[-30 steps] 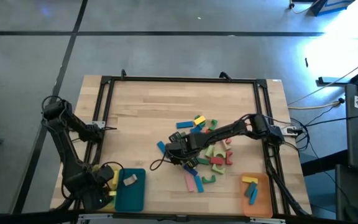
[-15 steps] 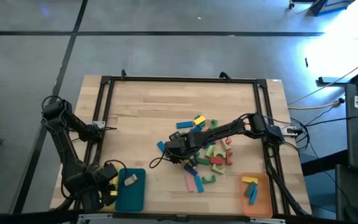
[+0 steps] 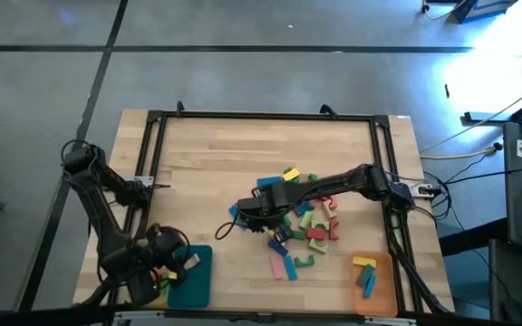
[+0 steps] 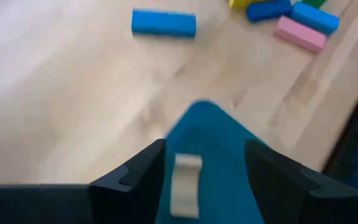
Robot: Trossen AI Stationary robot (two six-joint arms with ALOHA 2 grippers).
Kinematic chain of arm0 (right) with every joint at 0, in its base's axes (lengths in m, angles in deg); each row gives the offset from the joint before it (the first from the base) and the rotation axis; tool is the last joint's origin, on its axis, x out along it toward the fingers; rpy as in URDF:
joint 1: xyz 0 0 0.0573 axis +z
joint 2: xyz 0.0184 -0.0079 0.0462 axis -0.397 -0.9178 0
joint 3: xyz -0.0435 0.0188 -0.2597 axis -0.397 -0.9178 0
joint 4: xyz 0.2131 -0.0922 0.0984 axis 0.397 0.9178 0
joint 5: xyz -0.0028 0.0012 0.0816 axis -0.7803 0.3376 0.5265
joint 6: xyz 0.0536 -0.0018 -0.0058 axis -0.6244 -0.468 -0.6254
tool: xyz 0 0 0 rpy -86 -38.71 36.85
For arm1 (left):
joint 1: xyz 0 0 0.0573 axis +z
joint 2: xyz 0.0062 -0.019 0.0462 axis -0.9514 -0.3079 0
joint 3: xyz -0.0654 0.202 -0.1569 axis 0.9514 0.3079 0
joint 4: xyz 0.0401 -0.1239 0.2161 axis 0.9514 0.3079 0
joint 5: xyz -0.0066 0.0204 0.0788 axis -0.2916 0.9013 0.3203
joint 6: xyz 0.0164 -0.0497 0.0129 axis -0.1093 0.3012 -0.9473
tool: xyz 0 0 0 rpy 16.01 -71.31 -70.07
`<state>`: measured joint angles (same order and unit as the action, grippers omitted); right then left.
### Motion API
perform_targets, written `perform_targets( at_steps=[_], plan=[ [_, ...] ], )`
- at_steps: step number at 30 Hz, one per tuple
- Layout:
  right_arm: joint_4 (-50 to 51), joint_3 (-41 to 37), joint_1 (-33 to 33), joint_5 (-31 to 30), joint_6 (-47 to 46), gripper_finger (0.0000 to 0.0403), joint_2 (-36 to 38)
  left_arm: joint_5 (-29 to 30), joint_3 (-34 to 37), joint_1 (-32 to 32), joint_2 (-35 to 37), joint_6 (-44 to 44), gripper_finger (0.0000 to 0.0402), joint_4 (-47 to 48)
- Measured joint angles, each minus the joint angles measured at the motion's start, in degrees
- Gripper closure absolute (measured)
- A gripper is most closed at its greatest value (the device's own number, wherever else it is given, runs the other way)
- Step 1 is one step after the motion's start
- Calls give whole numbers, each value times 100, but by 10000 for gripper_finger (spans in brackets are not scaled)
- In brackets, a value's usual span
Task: Sort blocks by size
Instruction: Put the blue rectangular block into the orange bin
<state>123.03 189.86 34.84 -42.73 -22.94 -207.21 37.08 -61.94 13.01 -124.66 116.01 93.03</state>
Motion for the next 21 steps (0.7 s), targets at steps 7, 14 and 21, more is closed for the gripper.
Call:
perform_targets(
  at_steps=[7,14,21],
  plan=[
    [1290,909,268,318,-651,337,0,21,2,645,0,-1476,206,-1],
    [1612,1024,653,789,-1005,340,101,23,2,1426,0,-2597,206,-12],
    [1579,643,876,954,-1119,340,408,23,4,2138,-5,-3671,206,-471]
  ],
)
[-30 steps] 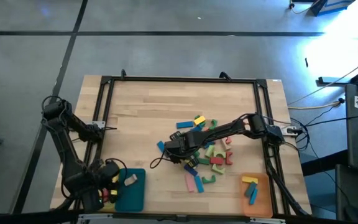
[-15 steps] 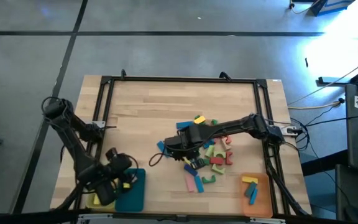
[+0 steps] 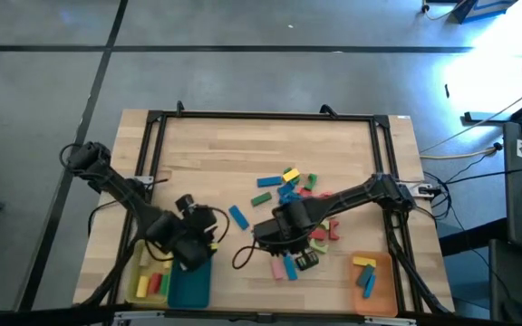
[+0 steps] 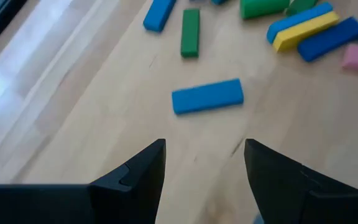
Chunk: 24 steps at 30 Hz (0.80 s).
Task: Sort blocks by size
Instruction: Put the blue rectangular block into the orange bin
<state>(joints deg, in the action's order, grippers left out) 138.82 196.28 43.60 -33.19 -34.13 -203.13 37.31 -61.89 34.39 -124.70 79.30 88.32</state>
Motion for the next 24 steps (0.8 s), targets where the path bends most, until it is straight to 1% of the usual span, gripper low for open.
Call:
perform_targets(
  at_steps=[2,4,7,9,12,14,17,19,22,24],
  plan=[
    [15,-457,41,-50,-107,340,319,0,0,167,0,-362,206,-287],
    [11,-1092,51,-206,-351,340,699,-2,0,317,0,-735,206,-579],
    [18,-2253,137,-391,-1119,340,1386,-3,0,529,0,-1233,206,-997],
    [-89,-3043,259,-385,-1774,339,1907,-16,0,665,0,-1504,206,-1218],
    [-647,-4125,591,-65,-2841,338,2664,-37,0,871,0,-1853,206,-1514],
    [-1160,-4720,930,185,-3669,338,3145,-42,0,1007,0,-2050,206,-1703],
    [-1881,-5318,1613,199,-4950,338,3733,-44,0,1204,0,-2337,206,-1965],
    [-2210,-5556,2105,30,-5747,336,3957,-45,0,1323,0,-2450,206,-2119],
    [-2336,-5704,2825,-267,-6728,336,4072,-44,0,1466,0,-2548,206,-2300],
    [-2393,-5764,3286,-417,-7165,335,4063,-44,0,1522,0,-2548,206,-2289]
  ],
)
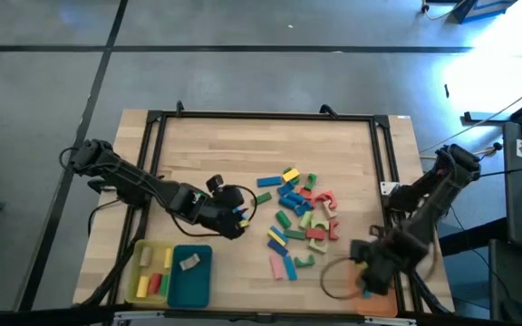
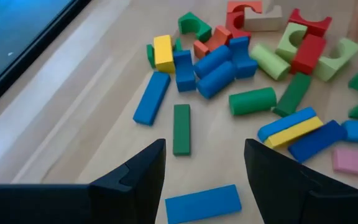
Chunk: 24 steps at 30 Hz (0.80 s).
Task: Sort blocks by size
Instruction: Put the blue rectangular block into the orange bin
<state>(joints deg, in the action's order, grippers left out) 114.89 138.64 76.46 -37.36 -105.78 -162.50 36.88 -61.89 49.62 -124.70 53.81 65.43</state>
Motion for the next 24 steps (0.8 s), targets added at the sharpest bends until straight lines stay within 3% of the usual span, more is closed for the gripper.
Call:
perform_targets(
  at_steps=[7,13,16,20,24],
  plan=[
    [-840,-445,950,-331,-712,334,-70,-4,0,17,0,13,206,25],
    [-1212,-694,1160,-340,-1064,334,-70,-24,0,17,-9,0,206,29],
    [-1197,-734,1147,-343,-1215,331,-70,-334,2,17,-56,-234,205,40],
    [-1171,-754,1142,-510,-1224,301,-72,-815,2,47,-207,-713,206,29],
    [-1126,-754,1142,-583,-1230,252,-72,-891,3,113,-371,-1116,205,-65]
  ],
)
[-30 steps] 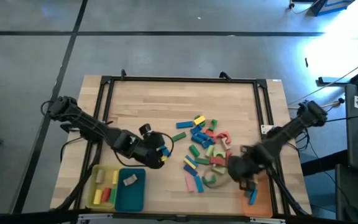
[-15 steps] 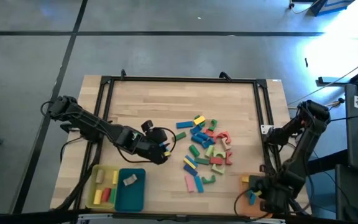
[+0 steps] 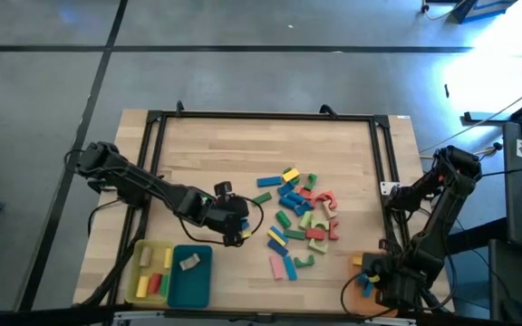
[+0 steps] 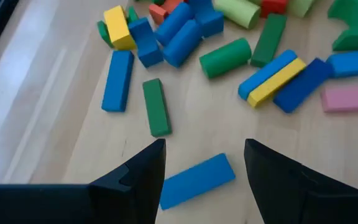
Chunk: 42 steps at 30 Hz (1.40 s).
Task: Sort blocks by size
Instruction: Put the blue rectangular block into the orange bin, then put the green cylindrical block into the yellow bin
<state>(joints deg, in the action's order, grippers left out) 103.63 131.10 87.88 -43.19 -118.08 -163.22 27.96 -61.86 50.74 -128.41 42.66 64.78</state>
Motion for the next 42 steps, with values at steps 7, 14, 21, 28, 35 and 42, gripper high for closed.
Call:
perform_targets(
  at_steps=[7,14,21,28,35,42],
  plan=[
    [-2,0,-2,3,35,194,0,-583,1,454,-322,-882,206,-1288],
    [-15,0,-2,-8,41,187,0,-1703,0,1045,-890,-2366,205,-2870],
    [-100,0,-2,3,42,189,-2,-2278,-1,1561,-1375,-2934,206,-3401],
    [-169,0,-2,204,49,189,0,-3064,-1,1813,-1936,-3111,205,-3562],
    [-230,2,-2,230,48,189,2,-3302,-1,1810,-2437,-3438,205,-4011],
    [-242,4,-2,254,44,189,4,-3537,-1,1810,-2606,-3516,205,-4029]
  ],
)
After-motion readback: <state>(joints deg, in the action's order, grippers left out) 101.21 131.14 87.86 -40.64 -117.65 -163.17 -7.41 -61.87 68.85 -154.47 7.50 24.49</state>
